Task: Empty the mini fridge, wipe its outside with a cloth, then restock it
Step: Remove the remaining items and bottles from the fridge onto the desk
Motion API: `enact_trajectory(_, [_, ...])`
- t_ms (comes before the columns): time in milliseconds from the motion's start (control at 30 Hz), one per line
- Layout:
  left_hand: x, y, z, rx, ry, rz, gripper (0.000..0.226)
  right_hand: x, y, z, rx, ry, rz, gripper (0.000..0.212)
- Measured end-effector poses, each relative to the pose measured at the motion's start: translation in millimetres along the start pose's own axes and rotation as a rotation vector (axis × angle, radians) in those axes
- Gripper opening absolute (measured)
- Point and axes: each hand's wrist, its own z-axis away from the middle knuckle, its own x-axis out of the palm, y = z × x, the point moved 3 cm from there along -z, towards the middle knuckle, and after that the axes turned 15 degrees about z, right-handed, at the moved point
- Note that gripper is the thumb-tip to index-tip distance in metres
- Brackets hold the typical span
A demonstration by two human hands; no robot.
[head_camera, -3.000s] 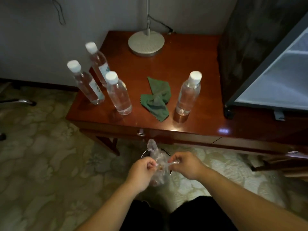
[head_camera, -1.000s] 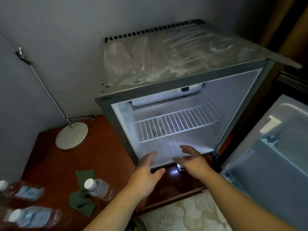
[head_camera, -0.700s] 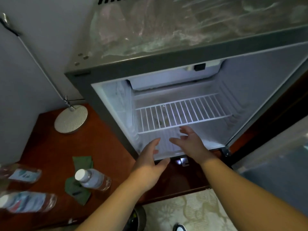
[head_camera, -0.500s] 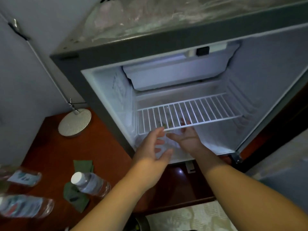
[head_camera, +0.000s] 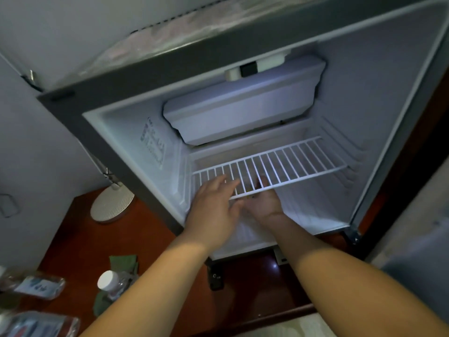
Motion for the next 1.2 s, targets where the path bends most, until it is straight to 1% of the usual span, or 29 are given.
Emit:
enact_trajectory(33, [0,0,0,-0.01,-0.016,-0.001,0.052,-3,1,8,0.044,0.0,-0.059,0.049])
enact_trajectory(67, [-1,0,0,-0.015,-0.03,-0.001,0.052,-6,8,15,0.072,0.055,-0.035,0.051])
enact_trajectory(133, [-3,1,1,-0.02,-0.064,0.004,0.054,-13,19,37,0.111,0.101,0.038,0.065])
enact_trajectory(200, [-3,2,3,-0.033,-0.108,0.006,0.057,-22,28,62,0.167,0.039,0.034,0.07])
enact_trajectory(267, [-4,2,7,-0.044,-0.151,-0.008,0.06,-31,31,91,0.216,0.002,0.067,0.065])
enact_trajectory(367, [-6,5,22,-0.03,-0.21,-0.041,0.066,-41,34,137,0.27,-0.019,0.043,0.059])
enact_trajectory(467, [-11,5,55,0.01,-0.259,-0.02,0.073,-51,21,178,0.236,0.016,0.07,0.053])
enact_trajectory(633, [-30,-5,118,0.098,-0.331,0.062,0.057,-38,-14,230,0.131,-0.048,0.022,0.07])
enact_trajectory(767, [-61,-25,168,0.081,-0.328,0.211,0.057,-16,-45,275,0.096,-0.074,0.015,0.073])
enact_trajectory(833, [-77,-38,191,0.053,-0.33,0.278,0.051,0,-61,293,0.08,-0.091,0.01,0.076])
enact_trajectory(967, [-102,-72,236,0.025,-0.316,0.308,0.05,47,-81,319,0.062,-0.16,0.01,0.078])
enact_trajectory(1067, [-114,-103,271,-0.027,-0.319,0.319,0.05,83,-92,334,0.045,-0.202,0.18,0.082])
enact_trajectory(1133, [-119,-122,294,-0.066,-0.317,0.329,0.051,103,-102,345,0.032,-0.233,0.28,0.089])
enact_trajectory(1200, [-124,-140,314,-0.123,-0.306,0.34,0.051,122,-116,355,-0.009,-0.277,0.329,0.085])
